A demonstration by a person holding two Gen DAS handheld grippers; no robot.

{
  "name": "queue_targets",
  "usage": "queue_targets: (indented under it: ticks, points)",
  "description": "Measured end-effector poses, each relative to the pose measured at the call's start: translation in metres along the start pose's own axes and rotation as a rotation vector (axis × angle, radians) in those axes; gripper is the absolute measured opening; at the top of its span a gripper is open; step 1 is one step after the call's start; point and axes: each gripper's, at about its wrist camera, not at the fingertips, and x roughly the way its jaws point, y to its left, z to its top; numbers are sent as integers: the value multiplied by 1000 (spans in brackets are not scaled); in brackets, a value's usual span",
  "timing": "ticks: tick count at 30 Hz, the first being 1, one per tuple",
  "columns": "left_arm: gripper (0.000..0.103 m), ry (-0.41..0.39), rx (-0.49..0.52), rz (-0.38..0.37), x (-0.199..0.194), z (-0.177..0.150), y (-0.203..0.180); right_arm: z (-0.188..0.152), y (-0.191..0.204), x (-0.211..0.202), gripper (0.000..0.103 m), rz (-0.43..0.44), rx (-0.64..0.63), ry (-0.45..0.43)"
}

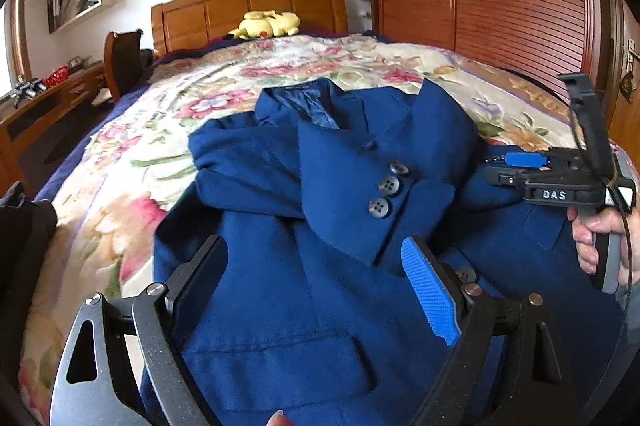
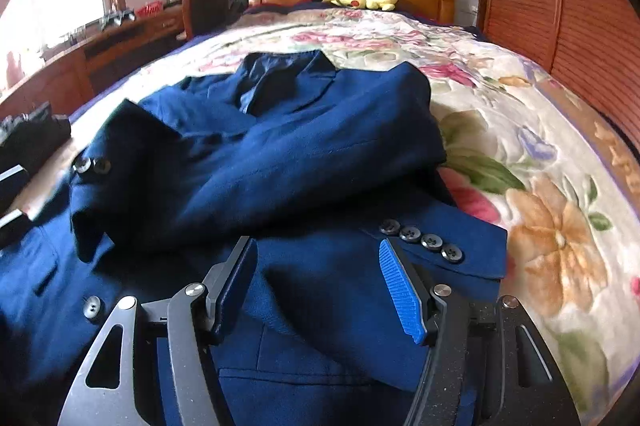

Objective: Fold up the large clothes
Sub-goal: 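Grasp the folded sleeve with the left gripper, straighten it, release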

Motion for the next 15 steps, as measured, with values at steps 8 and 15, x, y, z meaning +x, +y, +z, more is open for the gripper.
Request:
queue_targets:
  ticks: [8,15]
  points:
    - [89,45,19,41,29,33,-7,-8,-20,-1,66,13,-3,-25]
    - [89,151,20,45,70,35,-8,-9,-24,-4,66,35,-1,-39]
